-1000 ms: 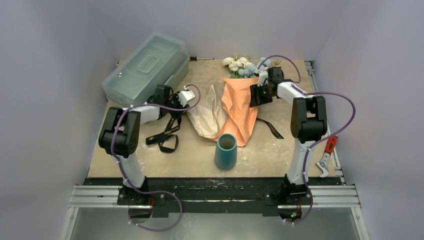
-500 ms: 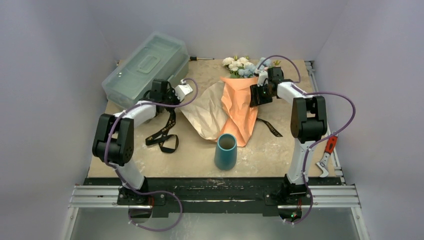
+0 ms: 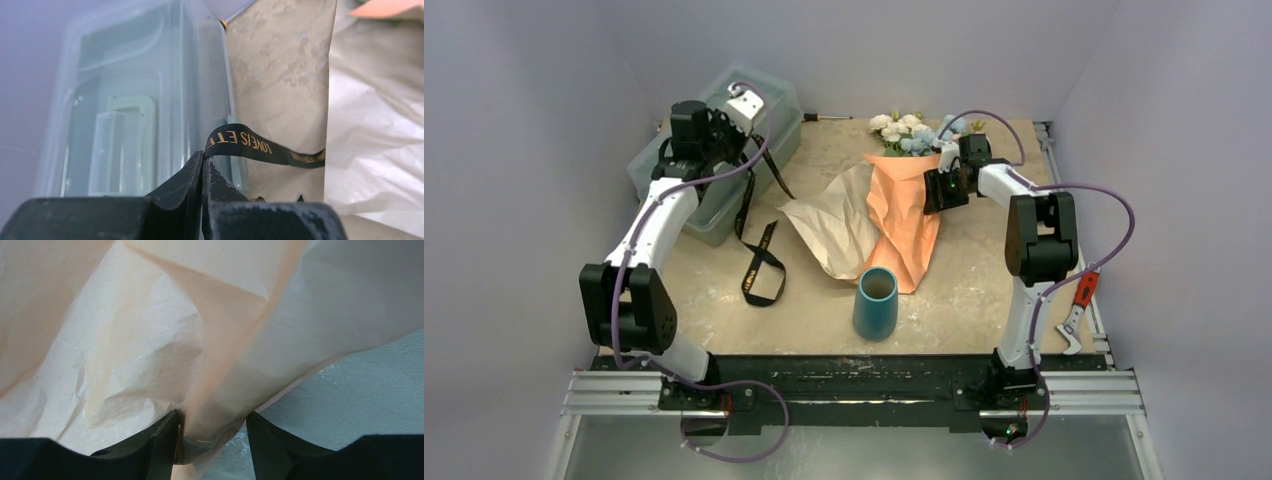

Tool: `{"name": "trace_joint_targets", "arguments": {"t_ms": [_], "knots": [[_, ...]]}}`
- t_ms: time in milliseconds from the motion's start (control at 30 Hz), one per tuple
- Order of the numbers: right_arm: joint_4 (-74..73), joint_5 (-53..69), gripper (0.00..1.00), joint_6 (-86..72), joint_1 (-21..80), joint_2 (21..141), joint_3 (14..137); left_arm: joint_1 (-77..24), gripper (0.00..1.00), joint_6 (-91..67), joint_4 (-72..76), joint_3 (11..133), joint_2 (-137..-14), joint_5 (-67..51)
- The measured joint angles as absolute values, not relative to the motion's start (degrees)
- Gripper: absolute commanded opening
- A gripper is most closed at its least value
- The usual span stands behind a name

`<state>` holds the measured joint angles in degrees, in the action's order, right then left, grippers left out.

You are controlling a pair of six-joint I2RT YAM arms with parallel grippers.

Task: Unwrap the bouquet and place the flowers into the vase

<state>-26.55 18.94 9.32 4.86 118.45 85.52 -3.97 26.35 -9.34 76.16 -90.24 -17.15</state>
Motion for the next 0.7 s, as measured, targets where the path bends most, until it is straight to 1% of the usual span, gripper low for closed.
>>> {"name": "trace_joint_targets", "arguments": {"t_ms": [133,367,467,600,700], "knots": [[-26.5,18.9,0.56,9.6,4.9,118.5,85.5,-3.9,0.00,22.2,-11.2,81.8,-89.1,-17.8],[-26.5,18.9,0.56,10.2,4.9,118.5,85.5,-1.8,0.00,14.1,-14.7,99.2,-88.8,-17.8],[-26.5,18.9,0.56,10.5,4.9,118.5,85.5,0.1,0.00,11.8,-15.6,104.4,-87.4,-17.6],[-26.5,18.9,0.56,10.8,4.9,118.5,85.2,1.9,0.00,10.1,-17.7,105.8,-83.0,-17.8],[-26.5,18.9,0.56,11.1,4.9,118.5,85.1,2.0,0.00,10.0,-19.5,103.5,-79.3,-17.8]]}}
